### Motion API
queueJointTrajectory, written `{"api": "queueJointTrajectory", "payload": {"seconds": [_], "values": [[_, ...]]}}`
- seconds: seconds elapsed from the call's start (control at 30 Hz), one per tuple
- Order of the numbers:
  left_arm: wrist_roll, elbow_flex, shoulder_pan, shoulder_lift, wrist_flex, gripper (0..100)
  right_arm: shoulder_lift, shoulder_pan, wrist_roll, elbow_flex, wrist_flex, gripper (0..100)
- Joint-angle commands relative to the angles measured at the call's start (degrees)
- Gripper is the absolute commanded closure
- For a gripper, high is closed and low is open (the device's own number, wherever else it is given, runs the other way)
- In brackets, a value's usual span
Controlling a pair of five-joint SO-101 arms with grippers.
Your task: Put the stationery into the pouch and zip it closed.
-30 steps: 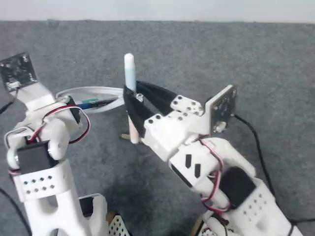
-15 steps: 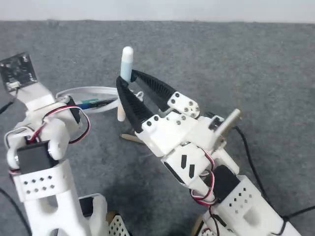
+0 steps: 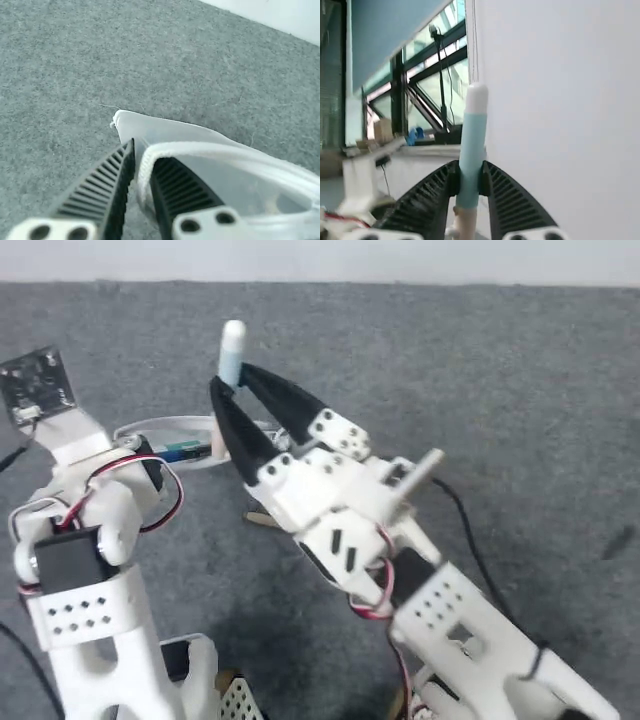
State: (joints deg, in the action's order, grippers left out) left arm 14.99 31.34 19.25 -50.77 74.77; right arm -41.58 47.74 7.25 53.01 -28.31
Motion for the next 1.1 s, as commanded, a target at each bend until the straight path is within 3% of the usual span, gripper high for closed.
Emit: {"api": "queueJointTrajectory", "payload": {"seconds": [0.0,0.23,0.6,0.83,1.07], "values": [[1.14,-2.68,-0.44,0.09,-0.53,99,3.21,0.31,-5.27,-0.97,-3.38,99.1],[1.14,-2.59,-0.44,0.09,-0.53,99,5.58,0.84,-7.03,2.55,-3.21,99.2],[1.14,-1.89,-0.44,0.09,-0.79,99,6.02,5.41,-23.56,10.11,-3.21,99.2],[1.14,-1.89,-0.44,0.09,-0.79,99,6.02,6.46,-26.46,12.13,-3.21,98.7],[1.14,-1.8,-0.44,0.09,-0.7,99,5.05,6.55,-26.37,13.54,-3.12,80.5]]}}
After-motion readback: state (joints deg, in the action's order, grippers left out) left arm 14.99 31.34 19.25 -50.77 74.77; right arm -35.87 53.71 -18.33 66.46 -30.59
